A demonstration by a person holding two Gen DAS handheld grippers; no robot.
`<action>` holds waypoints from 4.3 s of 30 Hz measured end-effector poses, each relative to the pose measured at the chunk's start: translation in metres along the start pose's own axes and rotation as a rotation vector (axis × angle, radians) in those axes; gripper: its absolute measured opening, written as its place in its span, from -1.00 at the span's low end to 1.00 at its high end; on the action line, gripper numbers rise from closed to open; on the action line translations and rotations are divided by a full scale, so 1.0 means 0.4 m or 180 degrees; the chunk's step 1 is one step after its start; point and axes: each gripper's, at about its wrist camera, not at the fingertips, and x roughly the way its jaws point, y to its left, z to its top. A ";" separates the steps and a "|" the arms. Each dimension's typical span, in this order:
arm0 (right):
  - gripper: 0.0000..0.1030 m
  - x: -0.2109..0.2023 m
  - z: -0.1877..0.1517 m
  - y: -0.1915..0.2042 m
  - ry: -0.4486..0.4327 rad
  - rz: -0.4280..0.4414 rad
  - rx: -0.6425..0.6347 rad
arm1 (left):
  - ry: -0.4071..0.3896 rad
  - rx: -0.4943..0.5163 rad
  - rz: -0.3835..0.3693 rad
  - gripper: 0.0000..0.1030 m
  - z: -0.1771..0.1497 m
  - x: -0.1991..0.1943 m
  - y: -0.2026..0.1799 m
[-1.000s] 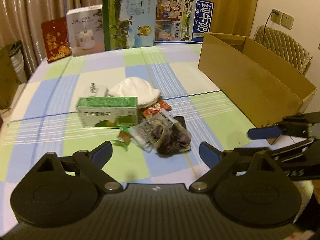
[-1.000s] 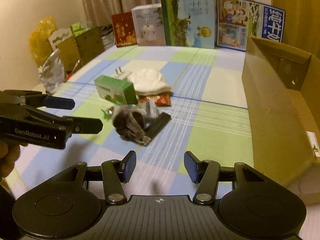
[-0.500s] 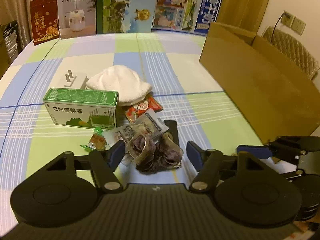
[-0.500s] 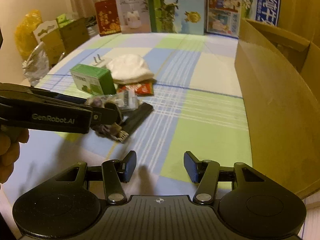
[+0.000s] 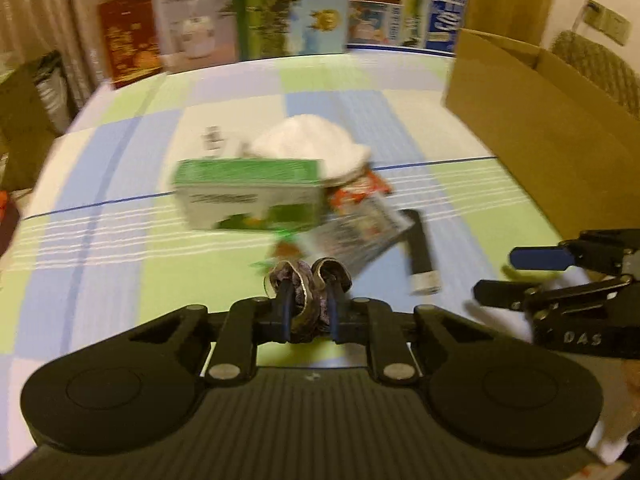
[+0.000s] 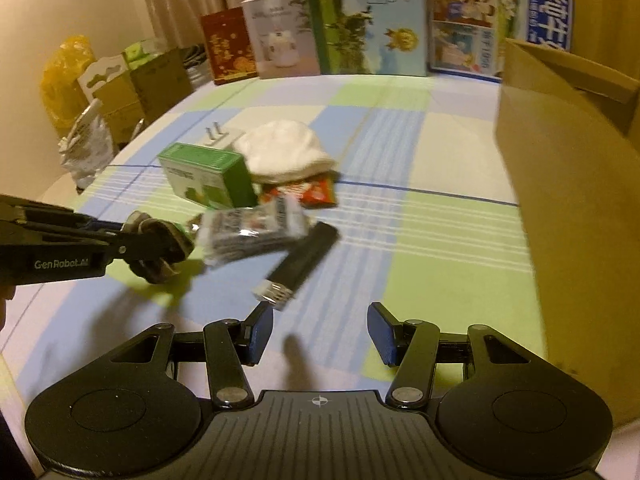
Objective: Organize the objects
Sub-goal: 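Lift the cable and USB stick and carry them to the cardboard box, then open both tools to release the cable and USB stick into the box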
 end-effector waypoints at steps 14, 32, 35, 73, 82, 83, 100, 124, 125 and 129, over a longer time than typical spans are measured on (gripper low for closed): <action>-0.46 0.123 0.050 0.049 -0.0048 -0.0440 -0.0124 | -0.0005 -0.0137 0.0013 -0.74 -0.019 0.010 0.051; -0.61 -0.042 -0.092 0.021 0.0074 -0.0517 -0.0205 | -0.0004 0.0107 -0.0233 -0.66 -0.067 -0.022 -0.021; -0.61 -0.030 -0.089 0.021 0.0012 -0.0526 -0.0240 | -0.0013 0.0141 -0.0195 -0.64 -0.069 -0.018 -0.024; -0.63 -0.549 0.074 -0.335 -0.0705 -0.1129 0.0509 | -0.0598 0.0609 -0.0964 -0.79 0.215 -0.217 -0.506; -0.63 -0.545 0.065 -0.454 -0.0701 -0.1145 0.0728 | -0.0526 0.0814 -0.1131 -0.77 0.262 -0.134 -0.662; -0.63 -0.542 0.065 -0.462 -0.0696 -0.1140 0.0746 | -0.0514 0.0826 -0.1121 -0.70 0.263 -0.123 -0.670; -0.57 -0.504 0.083 -0.494 -0.0844 -0.0831 0.1002 | -0.0535 0.0818 -0.0918 -0.22 0.272 -0.111 -0.606; 0.19 -0.588 0.060 -0.193 -0.1027 -0.0418 0.0635 | -0.0664 0.0188 -0.0235 0.50 0.105 -0.330 -0.212; 0.24 -0.581 0.059 -0.172 -0.1006 -0.0376 0.0589 | -0.0666 0.0169 -0.0190 0.51 0.094 -0.338 -0.193; 0.33 -0.549 0.056 -0.096 -0.0927 -0.0255 0.0428 | -0.0649 0.0048 -0.0041 0.58 0.054 -0.365 -0.112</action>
